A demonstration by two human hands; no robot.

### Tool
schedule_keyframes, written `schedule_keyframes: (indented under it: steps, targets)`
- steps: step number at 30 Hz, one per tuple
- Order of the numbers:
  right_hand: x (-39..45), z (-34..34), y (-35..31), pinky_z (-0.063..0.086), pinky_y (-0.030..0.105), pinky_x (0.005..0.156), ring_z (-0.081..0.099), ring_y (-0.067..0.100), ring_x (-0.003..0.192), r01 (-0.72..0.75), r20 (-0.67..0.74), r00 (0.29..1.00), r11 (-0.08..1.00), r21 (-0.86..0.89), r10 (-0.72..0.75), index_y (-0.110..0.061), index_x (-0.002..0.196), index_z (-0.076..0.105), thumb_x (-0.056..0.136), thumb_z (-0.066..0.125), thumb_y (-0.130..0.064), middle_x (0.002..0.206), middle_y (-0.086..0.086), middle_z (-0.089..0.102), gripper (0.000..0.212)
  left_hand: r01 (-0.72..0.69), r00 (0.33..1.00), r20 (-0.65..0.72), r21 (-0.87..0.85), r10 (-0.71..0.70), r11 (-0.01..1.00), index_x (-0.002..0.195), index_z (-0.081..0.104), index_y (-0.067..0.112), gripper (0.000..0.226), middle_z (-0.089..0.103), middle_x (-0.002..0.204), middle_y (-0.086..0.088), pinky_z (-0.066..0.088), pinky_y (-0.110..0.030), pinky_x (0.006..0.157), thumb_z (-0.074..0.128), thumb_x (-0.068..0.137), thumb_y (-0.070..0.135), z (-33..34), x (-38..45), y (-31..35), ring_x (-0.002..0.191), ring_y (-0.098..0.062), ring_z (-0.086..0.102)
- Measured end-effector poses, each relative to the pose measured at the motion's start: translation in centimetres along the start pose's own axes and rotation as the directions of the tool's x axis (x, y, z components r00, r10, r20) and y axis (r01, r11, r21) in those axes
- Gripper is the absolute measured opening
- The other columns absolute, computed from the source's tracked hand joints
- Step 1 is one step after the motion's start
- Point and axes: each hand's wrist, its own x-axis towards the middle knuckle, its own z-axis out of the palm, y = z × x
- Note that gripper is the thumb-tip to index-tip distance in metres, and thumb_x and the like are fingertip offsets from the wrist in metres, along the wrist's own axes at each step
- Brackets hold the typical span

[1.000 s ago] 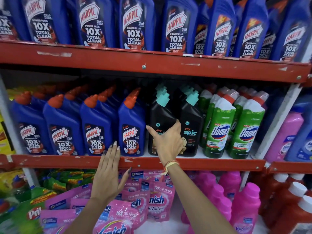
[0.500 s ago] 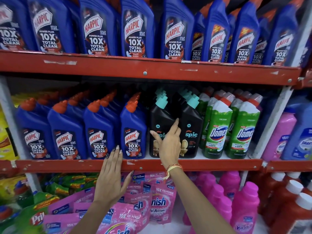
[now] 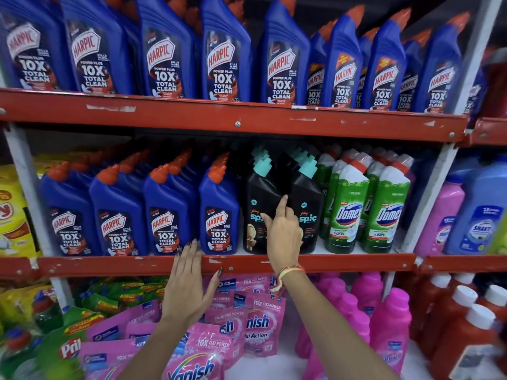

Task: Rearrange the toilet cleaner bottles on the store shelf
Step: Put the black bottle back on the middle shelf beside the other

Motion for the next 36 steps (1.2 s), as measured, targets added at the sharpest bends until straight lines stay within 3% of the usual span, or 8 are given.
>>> schedule_keyframes:
  steps: [10, 14, 18, 20, 25, 28, 32, 36]
  targets:
    - [0.8, -0.9, 1.7, 0.055, 0.041, 0.074, 0.066, 0.031, 0.083, 0.064, -0.018, 0.998, 0.993, 0.095, -0.062, -0.004, 0.144, 0.037, 0.091, 0.062, -0.028, 0.114, 0.017, 0.062, 0.063, 0.066, 0.997, 0.041, -0.022, -0.065, 0.998, 0.153, 0.030, 0.003, 0.103, 0.008, 0.166, -0.007, 0.002, -0.035, 0.124, 0.004, 0.088, 0.078, -0.5, 0.3, 0.7, 0.153, -0.019, 0.007]
    - [1.0, -0.9, 1.8, 0.057, 0.042, 0.067, 0.068, 0.031, 0.075, 0.086, -0.018, 0.996, 0.988, 0.127, -0.084, 0.000, 0.137, 0.047, 0.085, 0.070, -0.021, 0.099, 0.019, 0.068, 0.060, 0.063, 0.997, 0.053, -0.013, -0.062, 0.998, 0.154, 0.029, 0.004, 0.100, 0.001, 0.167, -0.004, -0.001, -0.033, 0.124, 0.008, 0.089, 0.077, -0.6, 0.2, 0.6, 0.154, -0.017, 0.002]
    - [1.3, -1.3, 2.1, 0.049, 0.030, 0.041, 0.065, 0.029, 0.050, 0.155, -0.033, 0.987, 0.988, -0.023, -0.155, 0.005, 0.109, 0.068, 0.069, 0.083, -0.023, 0.065, 0.015, 0.067, 0.051, 0.062, 0.996, 0.057, -0.004, -0.062, 0.998, 0.153, 0.031, 0.004, 0.100, 0.000, 0.167, -0.004, 0.000, -0.035, 0.124, 0.008, 0.090, 0.078, -0.5, 0.1, 0.5, 0.154, -0.017, 0.002]
    - [1.4, -1.2, 2.8, 0.048, 0.029, 0.041, 0.065, 0.030, 0.048, 0.190, -0.050, 0.980, 0.981, -0.047, -0.192, 0.004, 0.104, 0.071, 0.070, 0.082, -0.023, 0.061, 0.015, 0.066, 0.045, 0.068, 0.996, 0.055, -0.006, -0.067, 0.998, 0.153, 0.031, 0.004, 0.101, 0.000, 0.167, -0.004, 0.002, -0.037, 0.125, 0.008, 0.089, 0.078, -0.5, 0.1, 0.6, 0.154, -0.018, 0.002]
    - [0.2, -1.3, 5.3, 0.059, 0.035, 0.063, 0.069, 0.024, 0.070, 0.182, -0.234, 0.962, 0.967, 0.178, -0.138, -0.003, 0.100, 0.072, 0.084, 0.074, -0.021, 0.085, 0.010, 0.073, 0.025, 0.061, 0.997, 0.041, -0.002, -0.061, 0.998, 0.154, 0.029, 0.005, 0.100, 0.003, 0.167, -0.004, 0.004, -0.036, 0.124, 0.008, 0.090, 0.078, -0.5, 0.1, 0.6, 0.153, -0.017, 0.004]
    - [-0.4, -1.7, 6.9, 0.053, 0.040, 0.079, 0.056, 0.025, 0.092, 0.076, -0.306, 0.952, 0.965, 0.252, 0.005, -0.006, 0.106, 0.060, 0.083, 0.074, -0.029, 0.100, 0.011, 0.059, 0.035, 0.064, 0.997, 0.043, 0.005, -0.064, 0.998, 0.153, 0.031, 0.006, 0.099, 0.004, 0.167, -0.005, 0.001, -0.035, 0.124, 0.007, 0.090, 0.078, -0.4, 0.1, 0.6, 0.153, -0.016, 0.002]
    - [-0.3, -1.6, 8.1, 0.037, 0.045, 0.105, 0.038, 0.033, 0.127, -0.199, -0.074, 0.966, 0.901, 0.386, 0.246, -0.006, 0.140, 0.036, 0.074, 0.081, -0.038, 0.136, 0.020, 0.043, 0.086, 0.064, 0.997, 0.034, 0.008, -0.064, 0.998, 0.150, 0.038, 0.006, 0.096, 0.008, 0.166, -0.006, 0.005, -0.038, 0.124, 0.011, 0.091, 0.076, -0.2, 0.1, 0.6, 0.153, -0.018, 0.005]
    - [0.2, -1.2, 8.8, 0.044, 0.051, 0.102, 0.050, 0.033, 0.126, -0.296, 0.092, 0.955, 0.864, 0.408, 0.283, -0.009, 0.142, 0.038, 0.071, 0.075, -0.056, 0.136, 0.017, 0.054, 0.093, 0.062, 0.998, 0.029, 0.012, -0.063, 0.998, 0.149, 0.039, 0.005, 0.094, 0.010, 0.165, -0.005, 0.007, -0.039, 0.124, 0.013, 0.092, 0.075, -0.2, 0.0, 0.5, 0.153, -0.018, 0.008]
